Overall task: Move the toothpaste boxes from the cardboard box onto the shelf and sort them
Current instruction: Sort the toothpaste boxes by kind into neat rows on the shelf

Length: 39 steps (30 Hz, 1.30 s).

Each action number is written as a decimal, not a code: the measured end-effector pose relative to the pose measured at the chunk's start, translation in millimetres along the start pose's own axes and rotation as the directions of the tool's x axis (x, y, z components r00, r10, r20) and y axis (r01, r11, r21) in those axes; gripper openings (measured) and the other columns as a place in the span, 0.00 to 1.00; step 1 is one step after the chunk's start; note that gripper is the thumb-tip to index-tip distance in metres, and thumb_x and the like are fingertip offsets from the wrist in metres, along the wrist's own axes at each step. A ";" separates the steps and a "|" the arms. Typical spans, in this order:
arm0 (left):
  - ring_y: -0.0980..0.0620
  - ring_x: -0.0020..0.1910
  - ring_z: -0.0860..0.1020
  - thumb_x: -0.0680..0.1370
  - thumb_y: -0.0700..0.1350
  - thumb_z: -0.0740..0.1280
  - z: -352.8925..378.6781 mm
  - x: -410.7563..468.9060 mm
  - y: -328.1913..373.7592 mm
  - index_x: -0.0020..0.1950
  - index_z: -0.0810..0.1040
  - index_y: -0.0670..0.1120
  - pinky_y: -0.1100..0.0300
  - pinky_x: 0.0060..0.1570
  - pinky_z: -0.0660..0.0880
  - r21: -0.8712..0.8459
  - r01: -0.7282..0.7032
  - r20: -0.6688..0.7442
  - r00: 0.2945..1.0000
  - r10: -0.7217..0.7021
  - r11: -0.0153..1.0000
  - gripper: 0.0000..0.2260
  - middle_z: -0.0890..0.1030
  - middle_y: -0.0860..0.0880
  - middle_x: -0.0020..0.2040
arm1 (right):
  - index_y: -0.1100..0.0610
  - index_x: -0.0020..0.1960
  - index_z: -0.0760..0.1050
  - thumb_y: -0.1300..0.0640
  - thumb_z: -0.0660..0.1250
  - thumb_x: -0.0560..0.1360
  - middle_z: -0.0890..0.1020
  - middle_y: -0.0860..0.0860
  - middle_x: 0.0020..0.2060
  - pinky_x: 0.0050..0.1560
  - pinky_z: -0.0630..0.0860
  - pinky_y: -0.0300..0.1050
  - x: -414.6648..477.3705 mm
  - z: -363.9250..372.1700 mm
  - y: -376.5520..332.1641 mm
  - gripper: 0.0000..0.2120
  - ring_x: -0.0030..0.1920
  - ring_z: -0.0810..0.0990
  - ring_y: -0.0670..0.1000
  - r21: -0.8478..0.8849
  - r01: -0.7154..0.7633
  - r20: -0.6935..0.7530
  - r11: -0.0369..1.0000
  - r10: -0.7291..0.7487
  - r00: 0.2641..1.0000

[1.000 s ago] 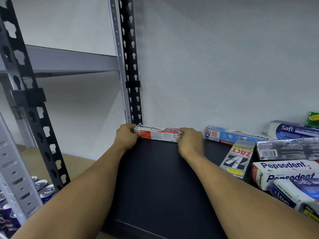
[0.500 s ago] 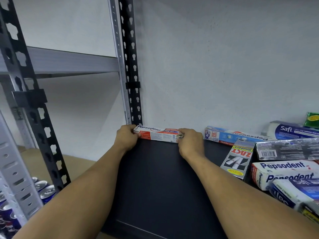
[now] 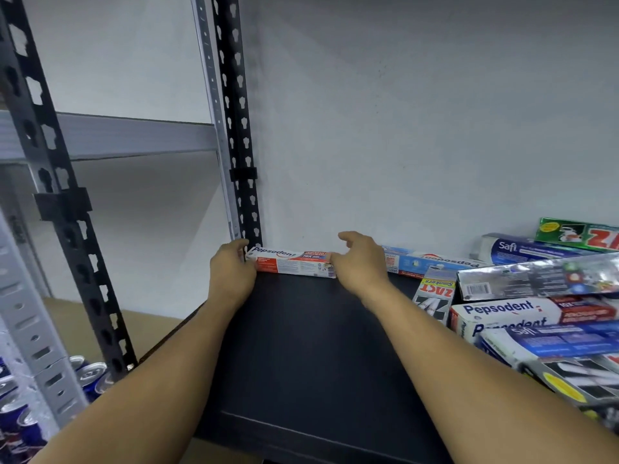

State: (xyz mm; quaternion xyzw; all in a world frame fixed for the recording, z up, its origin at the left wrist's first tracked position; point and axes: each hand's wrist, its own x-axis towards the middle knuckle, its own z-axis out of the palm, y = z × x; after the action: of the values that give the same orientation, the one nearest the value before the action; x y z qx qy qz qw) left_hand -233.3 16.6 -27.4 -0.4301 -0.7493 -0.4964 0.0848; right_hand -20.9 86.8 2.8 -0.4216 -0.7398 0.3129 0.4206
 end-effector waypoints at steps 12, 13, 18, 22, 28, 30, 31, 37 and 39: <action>0.66 0.60 0.76 0.75 0.54 0.74 23.7 -126.2 110.3 0.69 0.74 0.62 0.67 0.59 0.74 -0.272 -0.283 0.562 0.729 0.391 0.920 0.23 0.76 0.61 0.64 | 0.43 0.55 0.83 0.54 0.73 0.75 0.82 0.42 0.48 0.46 0.72 0.37 -63.0 -187.9 30.1 0.10 0.49 0.79 0.41 -0.466 0.243 0.279 0.851 -0.120 0.953; 0.66 0.61 0.75 0.75 0.54 0.74 27.1 -135.6 119.9 0.69 0.73 0.62 0.69 0.59 0.73 -0.287 -0.287 0.581 0.706 0.405 0.914 0.24 0.76 0.62 0.65 | 0.43 0.53 0.83 0.54 0.72 0.75 0.82 0.41 0.48 0.45 0.72 0.36 -67.3 -203.0 39.5 0.09 0.47 0.79 0.40 -0.510 0.226 0.285 0.830 -0.086 0.955; 0.64 0.57 0.75 0.77 0.48 0.71 40.1 -166.1 149.1 0.67 0.78 0.55 0.83 0.52 0.65 -0.253 -0.280 0.531 0.760 0.375 0.926 0.18 0.79 0.56 0.64 | 0.42 0.56 0.83 0.49 0.70 0.77 0.82 0.41 0.59 0.62 0.74 0.44 -94.4 -246.8 84.9 0.08 0.58 0.79 0.44 -0.562 0.187 0.270 0.805 -0.035 0.962; 0.66 0.52 0.76 0.78 0.51 0.71 31.4 -182.1 152.8 0.67 0.77 0.56 0.83 0.46 0.65 -0.251 -0.259 0.505 0.787 0.354 0.933 0.17 0.78 0.58 0.63 | 0.42 0.62 0.80 0.46 0.68 0.77 0.79 0.38 0.63 0.67 0.70 0.42 -117.0 -255.7 101.5 0.14 0.63 0.75 0.41 -0.475 0.197 0.241 0.858 -0.089 0.967; 0.73 0.56 0.75 0.76 0.46 0.73 17.5 -205.3 153.5 0.64 0.79 0.54 0.81 0.51 0.66 -0.312 -0.285 0.489 0.770 0.410 0.906 0.16 0.80 0.61 0.59 | 0.39 0.58 0.81 0.43 0.70 0.75 0.80 0.36 0.60 0.65 0.72 0.43 -128.8 -266.7 106.5 0.12 0.60 0.76 0.40 -0.460 0.167 0.201 0.872 -0.081 0.976; 0.71 0.57 0.74 0.76 0.46 0.74 14.3 -206.9 154.8 0.64 0.79 0.55 0.80 0.52 0.67 -0.309 -0.319 0.488 0.756 0.437 0.896 0.17 0.80 0.62 0.58 | 0.38 0.57 0.82 0.43 0.71 0.74 0.80 0.36 0.59 0.64 0.72 0.41 -130.9 -269.8 105.8 0.11 0.60 0.76 0.39 -0.451 0.169 0.205 0.876 -0.083 0.975; 0.70 0.57 0.74 0.75 0.46 0.74 13.4 -206.7 155.3 0.64 0.79 0.55 0.80 0.52 0.67 -0.306 -0.337 0.493 0.744 0.451 0.890 0.18 0.79 0.62 0.59 | 0.38 0.57 0.82 0.43 0.71 0.74 0.80 0.35 0.60 0.63 0.71 0.40 -131.4 -272.2 105.0 0.11 0.61 0.75 0.39 -0.447 0.174 0.208 0.878 -0.087 0.974; 0.68 0.58 0.76 0.75 0.52 0.73 11.0 -205.4 161.3 0.64 0.79 0.60 0.73 0.57 0.70 -0.331 -0.334 0.559 0.684 0.469 0.882 0.17 0.77 0.63 0.59 | 0.36 0.54 0.82 0.43 0.73 0.72 0.81 0.35 0.58 0.63 0.71 0.39 -134.9 -288.1 105.0 0.11 0.59 0.76 0.35 -0.393 0.160 0.259 0.906 -0.058 0.964; 0.66 0.57 0.78 0.76 0.55 0.71 13.2 -204.1 162.1 0.62 0.80 0.61 0.67 0.58 0.73 -0.371 -0.270 0.549 0.708 0.444 0.889 0.15 0.78 0.62 0.57 | 0.41 0.56 0.83 0.49 0.74 0.73 0.83 0.39 0.53 0.58 0.76 0.40 -132.2 -293.0 107.4 0.12 0.53 0.78 0.37 -0.414 0.164 0.141 0.896 -0.115 0.983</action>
State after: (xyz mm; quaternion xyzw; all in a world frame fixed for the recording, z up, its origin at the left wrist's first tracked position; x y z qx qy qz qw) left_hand 14.4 -64.8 -38.2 -0.7138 -0.5634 -0.3957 -0.1287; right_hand 316.0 49.5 -0.4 -0.4305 -0.8409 0.1373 0.2979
